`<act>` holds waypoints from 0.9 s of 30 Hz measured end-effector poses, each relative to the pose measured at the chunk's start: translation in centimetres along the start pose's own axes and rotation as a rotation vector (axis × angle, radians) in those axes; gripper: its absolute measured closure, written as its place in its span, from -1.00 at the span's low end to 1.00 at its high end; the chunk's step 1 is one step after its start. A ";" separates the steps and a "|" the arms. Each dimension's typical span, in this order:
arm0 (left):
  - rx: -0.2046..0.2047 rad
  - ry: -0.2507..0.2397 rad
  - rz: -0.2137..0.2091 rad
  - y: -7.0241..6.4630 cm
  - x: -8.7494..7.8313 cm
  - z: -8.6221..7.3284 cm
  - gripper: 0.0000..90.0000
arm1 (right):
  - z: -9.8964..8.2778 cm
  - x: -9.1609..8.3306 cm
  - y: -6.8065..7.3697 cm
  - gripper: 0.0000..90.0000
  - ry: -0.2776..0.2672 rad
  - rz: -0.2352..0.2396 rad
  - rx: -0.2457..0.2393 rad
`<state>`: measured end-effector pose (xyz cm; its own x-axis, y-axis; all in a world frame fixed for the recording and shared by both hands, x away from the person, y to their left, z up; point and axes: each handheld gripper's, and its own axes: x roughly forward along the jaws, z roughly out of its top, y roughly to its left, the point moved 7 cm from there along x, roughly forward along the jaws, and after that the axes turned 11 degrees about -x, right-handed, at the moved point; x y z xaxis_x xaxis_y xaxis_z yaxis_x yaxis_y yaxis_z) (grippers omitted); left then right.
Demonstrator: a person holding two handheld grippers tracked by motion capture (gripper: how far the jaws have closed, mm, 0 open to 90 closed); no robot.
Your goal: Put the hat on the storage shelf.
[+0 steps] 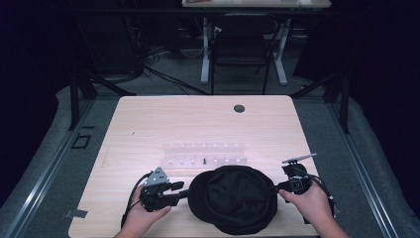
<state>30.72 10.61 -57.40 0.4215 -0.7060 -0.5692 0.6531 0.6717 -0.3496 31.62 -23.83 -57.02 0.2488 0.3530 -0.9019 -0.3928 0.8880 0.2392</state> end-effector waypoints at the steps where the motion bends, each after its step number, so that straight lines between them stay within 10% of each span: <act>1: 0.001 -0.003 0.013 0.2 -0.1 0.0 0.32 | 0.0 0.0 0.0 0.46 0.002 -0.004 0.000; 27: 0.007 0.004 0.027 0.5 -0.3 -0.2 0.32 | 0.3 1.0 -0.5 0.56 0.136 -0.008 0.021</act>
<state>30.79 11.20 -57.52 0.4365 -0.6865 -0.5815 0.6457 0.6891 -0.3289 32.36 -23.87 -57.88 0.1287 0.3037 -0.9440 -0.3726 0.8970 0.2378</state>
